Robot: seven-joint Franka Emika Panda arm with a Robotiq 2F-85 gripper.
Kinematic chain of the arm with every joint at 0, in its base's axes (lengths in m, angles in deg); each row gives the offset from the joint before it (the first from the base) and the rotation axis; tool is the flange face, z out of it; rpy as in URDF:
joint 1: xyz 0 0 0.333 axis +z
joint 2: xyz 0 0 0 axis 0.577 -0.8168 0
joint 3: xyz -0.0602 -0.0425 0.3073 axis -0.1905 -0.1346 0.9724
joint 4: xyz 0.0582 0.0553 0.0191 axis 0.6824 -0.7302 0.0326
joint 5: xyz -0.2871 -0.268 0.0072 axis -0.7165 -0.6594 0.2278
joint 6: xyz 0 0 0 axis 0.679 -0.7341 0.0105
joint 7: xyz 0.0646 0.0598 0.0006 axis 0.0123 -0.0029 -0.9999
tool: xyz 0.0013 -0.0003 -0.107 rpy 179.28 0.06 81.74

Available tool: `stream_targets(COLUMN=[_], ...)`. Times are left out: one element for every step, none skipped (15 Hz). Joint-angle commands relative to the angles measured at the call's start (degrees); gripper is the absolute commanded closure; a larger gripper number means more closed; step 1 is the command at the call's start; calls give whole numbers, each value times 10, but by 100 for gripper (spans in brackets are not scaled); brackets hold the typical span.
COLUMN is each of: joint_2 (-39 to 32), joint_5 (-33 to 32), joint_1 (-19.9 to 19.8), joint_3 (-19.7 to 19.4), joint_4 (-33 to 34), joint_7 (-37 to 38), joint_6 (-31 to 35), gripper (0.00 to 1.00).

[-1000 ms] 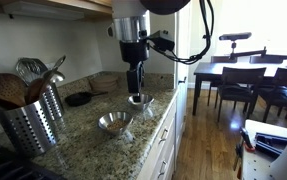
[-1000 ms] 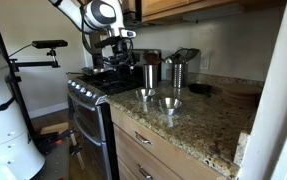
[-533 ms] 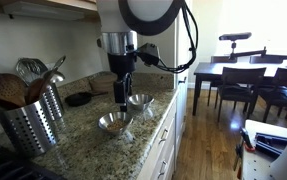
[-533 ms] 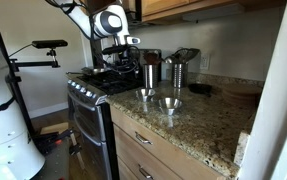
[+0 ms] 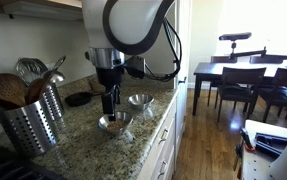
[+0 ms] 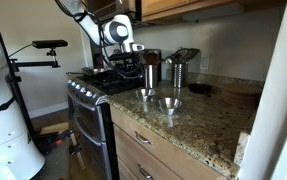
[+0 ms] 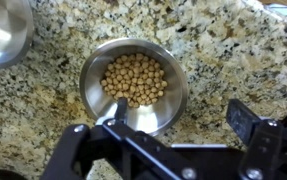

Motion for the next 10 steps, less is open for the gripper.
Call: stream_targets(joint_2=[-35,-45,-53,-61,-69,-77,-82,-88,-93,-98], joint_5=[-20,-24,-27,-37,-47,-52,-57,-61,-63,-64], joint_1=[7,8,9,11,13,13,13,13,13,13], joint_3=[-5,-5,-6,-8,-9,-11,-11,-13,-14,-15], joint_4=[25,30,34,38,41,45,47,50,52,55], joint_7=[-7,-3,-3,4,8,8,8,8,9,9], joint_6=[11,11,10,10,9,9,8,8,8,7], gripper=[0,0,0,0,0,0,0,0,0,0])
